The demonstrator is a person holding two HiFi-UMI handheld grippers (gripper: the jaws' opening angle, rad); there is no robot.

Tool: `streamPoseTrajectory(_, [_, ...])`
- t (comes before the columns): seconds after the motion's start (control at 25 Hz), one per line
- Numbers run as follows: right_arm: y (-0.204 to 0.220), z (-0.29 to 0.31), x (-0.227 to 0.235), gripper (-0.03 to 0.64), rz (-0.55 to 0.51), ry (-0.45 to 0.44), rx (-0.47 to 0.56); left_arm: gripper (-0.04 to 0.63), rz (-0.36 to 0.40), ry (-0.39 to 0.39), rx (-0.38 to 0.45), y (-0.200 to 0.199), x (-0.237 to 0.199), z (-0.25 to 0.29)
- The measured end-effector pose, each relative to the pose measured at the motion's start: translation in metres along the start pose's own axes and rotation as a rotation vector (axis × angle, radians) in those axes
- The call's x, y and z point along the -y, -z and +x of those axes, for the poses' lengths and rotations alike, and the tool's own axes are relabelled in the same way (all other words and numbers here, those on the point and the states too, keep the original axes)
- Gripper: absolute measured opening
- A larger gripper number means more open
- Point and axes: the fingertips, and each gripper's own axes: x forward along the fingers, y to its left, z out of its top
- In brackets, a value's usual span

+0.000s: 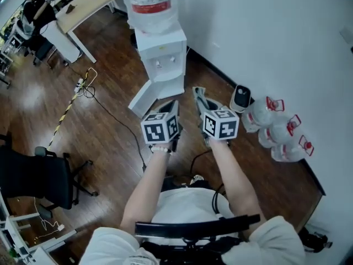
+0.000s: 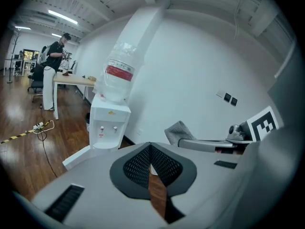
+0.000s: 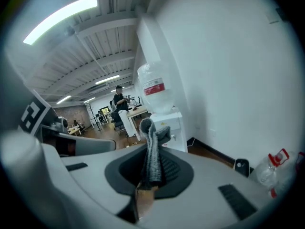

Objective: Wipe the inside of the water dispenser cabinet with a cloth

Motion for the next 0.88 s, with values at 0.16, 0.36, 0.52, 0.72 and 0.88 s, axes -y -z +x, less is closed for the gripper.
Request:
streamPoseTrajectory(0.16, [-0.001,-0.007,-0.019,0.035,0.022,0.007,0.016,-0.003,0.03,0.036,0.002,-0.013,0.002,-0.014])
streamPoseTrajectory(0.36, [-0.004,-0.007,-0.034,0.035,0.02,0.047,0.026,-0.003,0.053,0.08,-0.011,-0.018,-0.003,-0.019])
streamPoseTrajectory(0.52, [-0.009,-0.006,-0.033,0.035,0.032,0.07,0.036,-0.003,0.05,0.083,-0.017,-0.024,-0.016,-0.021])
streamPoseTrajectory(0.72, [-0.014,-0.004,-0.034,0.035,0.043,0.092,0.045,-0.003,0.054,0.099,-0.02,-0.032,-0.024,-0.02])
streamPoseTrajectory(0.88, [-0.015,0.005,-0.037,0.035,0.045,0.084,0.042,-0.003,0.06,0.104,-0.015,-0.04,-0.027,-0.016])
